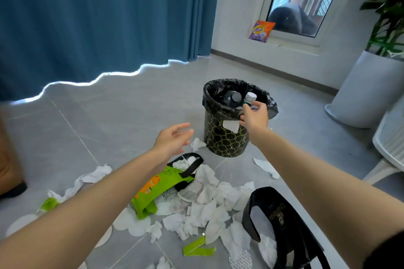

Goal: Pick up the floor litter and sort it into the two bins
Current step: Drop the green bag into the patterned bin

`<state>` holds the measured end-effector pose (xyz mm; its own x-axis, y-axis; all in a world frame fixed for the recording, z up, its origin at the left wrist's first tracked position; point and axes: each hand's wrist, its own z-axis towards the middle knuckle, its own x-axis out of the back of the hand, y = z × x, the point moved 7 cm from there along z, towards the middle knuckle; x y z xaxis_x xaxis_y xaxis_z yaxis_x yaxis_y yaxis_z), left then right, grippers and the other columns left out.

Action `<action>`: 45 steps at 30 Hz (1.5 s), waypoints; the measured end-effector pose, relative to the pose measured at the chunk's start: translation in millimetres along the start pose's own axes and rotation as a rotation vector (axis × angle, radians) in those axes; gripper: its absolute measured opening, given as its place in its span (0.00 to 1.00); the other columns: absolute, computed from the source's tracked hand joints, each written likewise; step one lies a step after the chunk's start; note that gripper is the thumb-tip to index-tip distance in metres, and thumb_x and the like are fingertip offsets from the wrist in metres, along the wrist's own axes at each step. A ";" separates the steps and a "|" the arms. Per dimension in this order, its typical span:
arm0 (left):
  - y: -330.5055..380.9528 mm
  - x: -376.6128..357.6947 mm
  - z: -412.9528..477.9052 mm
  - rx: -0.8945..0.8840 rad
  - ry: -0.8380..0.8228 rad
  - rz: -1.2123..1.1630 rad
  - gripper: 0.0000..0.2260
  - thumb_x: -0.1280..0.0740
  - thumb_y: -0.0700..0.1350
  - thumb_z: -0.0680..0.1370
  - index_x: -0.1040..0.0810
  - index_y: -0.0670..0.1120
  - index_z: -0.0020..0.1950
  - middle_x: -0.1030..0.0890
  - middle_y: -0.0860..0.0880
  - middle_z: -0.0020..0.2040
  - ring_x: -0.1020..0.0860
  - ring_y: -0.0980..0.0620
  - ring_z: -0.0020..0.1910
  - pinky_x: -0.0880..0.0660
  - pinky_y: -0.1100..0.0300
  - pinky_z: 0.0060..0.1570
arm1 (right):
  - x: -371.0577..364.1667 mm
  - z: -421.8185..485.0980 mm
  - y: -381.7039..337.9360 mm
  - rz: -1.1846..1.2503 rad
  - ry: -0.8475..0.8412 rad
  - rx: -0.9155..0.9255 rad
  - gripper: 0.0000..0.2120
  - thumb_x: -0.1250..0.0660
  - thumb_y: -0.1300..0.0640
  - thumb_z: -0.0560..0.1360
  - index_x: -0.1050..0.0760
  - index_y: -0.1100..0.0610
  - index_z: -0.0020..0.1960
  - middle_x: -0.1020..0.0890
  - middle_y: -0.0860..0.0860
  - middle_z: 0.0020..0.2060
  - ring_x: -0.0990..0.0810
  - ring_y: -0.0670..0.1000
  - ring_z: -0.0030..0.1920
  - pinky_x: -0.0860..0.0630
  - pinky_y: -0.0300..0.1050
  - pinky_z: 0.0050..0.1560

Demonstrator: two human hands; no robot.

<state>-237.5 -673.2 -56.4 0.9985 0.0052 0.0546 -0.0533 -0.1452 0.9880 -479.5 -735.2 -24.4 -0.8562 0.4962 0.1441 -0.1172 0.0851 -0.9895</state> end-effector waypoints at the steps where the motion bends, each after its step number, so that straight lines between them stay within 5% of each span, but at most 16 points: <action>1: -4.4 2.4 -0.9 0.009 0.003 0.008 0.15 0.34 0.47 0.78 0.26 0.50 0.64 0.22 0.51 0.52 0.22 0.54 0.48 0.26 0.58 0.51 | 0.1 -3.3 3.2 -0.015 -0.014 -0.008 0.13 0.39 0.56 0.78 0.33 0.54 0.62 0.25 0.50 0.46 0.22 0.53 0.49 0.21 0.50 0.55; 9: -38.8 18.8 -15.6 0.074 0.023 0.087 0.14 0.35 0.44 0.79 0.26 0.48 0.64 0.22 0.49 0.52 0.23 0.52 0.46 0.27 0.63 0.41 | -29.9 -59.4 32.1 -0.329 -0.376 0.005 0.11 0.39 0.59 0.77 0.29 0.58 0.60 0.23 0.52 0.43 0.24 0.50 0.39 0.21 0.45 0.44; 15: -79.2 48.7 -32.0 0.066 0.046 0.328 0.15 0.36 0.38 0.77 0.25 0.42 0.64 0.21 0.45 0.52 0.25 0.53 0.42 0.28 0.60 0.42 | -75.0 -122.0 75.9 -0.946 -0.829 0.177 0.18 0.36 0.58 0.77 0.30 0.58 0.65 0.25 0.56 0.60 0.25 0.55 0.57 0.28 0.44 0.54; 19: -103.9 73.7 -38.2 0.017 -0.007 0.668 0.19 0.33 0.40 0.75 0.27 0.45 0.66 0.24 0.45 0.63 0.25 0.48 0.62 0.31 0.61 0.59 | -106.8 -152.1 103.0 -1.101 -1.012 0.309 0.27 0.34 0.57 0.75 0.38 0.55 0.72 0.28 0.59 0.64 0.29 0.58 0.63 0.32 0.44 0.57; 23: -130.5 99.1 -40.6 0.063 -0.022 0.843 0.29 0.29 0.44 0.72 0.34 0.48 0.72 0.32 0.42 0.70 0.34 0.44 0.69 0.38 0.58 0.67 | -140.8 -160.8 124.6 -1.135 -1.008 0.314 0.33 0.36 0.61 0.74 0.46 0.49 0.75 0.27 0.63 0.61 0.27 0.62 0.60 0.30 0.45 0.53; 26: -145.0 112.8 -41.4 0.095 0.004 0.769 0.33 0.28 0.43 0.72 0.38 0.48 0.74 0.35 0.43 0.72 0.37 0.46 0.71 0.41 0.61 0.67 | -153.5 -164.4 141.9 -1.263 -0.922 0.358 0.33 0.39 0.56 0.76 0.50 0.47 0.76 0.36 0.62 0.64 0.36 0.63 0.65 0.31 0.56 0.61; 30: -163.8 120.6 -39.0 0.137 0.006 0.668 0.33 0.28 0.42 0.72 0.38 0.47 0.74 0.33 0.46 0.71 0.35 0.47 0.71 0.38 0.60 0.66 | -164.6 -163.9 146.5 -1.367 -0.696 0.529 0.31 0.40 0.54 0.77 0.50 0.47 0.76 0.37 0.59 0.63 0.37 0.60 0.64 0.30 0.52 0.56; 34: -183.9 127.7 -35.1 0.163 0.048 0.483 0.33 0.25 0.43 0.68 0.33 0.50 0.71 0.27 0.46 0.67 0.30 0.47 0.67 0.31 0.52 0.65 | -174.5 -159.9 150.4 -1.288 -0.658 0.536 0.30 0.42 0.54 0.78 0.50 0.46 0.76 0.36 0.58 0.65 0.34 0.60 0.63 0.32 0.53 0.60; 38: -181.7 133.6 -32.2 0.218 0.149 0.282 0.28 0.29 0.37 0.73 0.33 0.45 0.71 0.25 0.44 0.64 0.28 0.49 0.64 0.32 0.66 0.54 | -180.2 -159.8 136.8 -1.138 -0.661 0.605 0.27 0.45 0.60 0.79 0.46 0.45 0.76 0.39 0.58 0.69 0.33 0.60 0.66 0.30 0.53 0.63; 41: -167.4 134.5 -31.3 0.163 0.172 0.208 0.28 0.29 0.40 0.73 0.34 0.46 0.72 0.26 0.44 0.64 0.27 0.52 0.62 0.32 0.67 0.52 | -181.4 -156.1 118.1 -1.008 -0.686 0.637 0.23 0.47 0.59 0.80 0.40 0.48 0.75 0.39 0.57 0.72 0.37 0.58 0.71 0.34 0.50 0.68; 45: -138.1 132.1 -36.1 0.074 0.143 0.100 0.34 0.27 0.36 0.71 0.38 0.50 0.72 0.28 0.43 0.65 0.28 0.52 0.62 0.26 0.57 0.55 | -173.2 -161.3 74.3 -0.706 -0.704 0.724 0.20 0.45 0.55 0.78 0.30 0.56 0.69 0.24 0.60 0.61 0.25 0.59 0.61 0.30 0.47 0.60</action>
<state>-98.7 -616.7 -180.4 0.9759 0.1273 0.1772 -0.1457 -0.2243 0.9636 -258.8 -675.5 -120.5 -0.5501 -0.0567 0.8332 -0.7243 -0.4641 -0.5098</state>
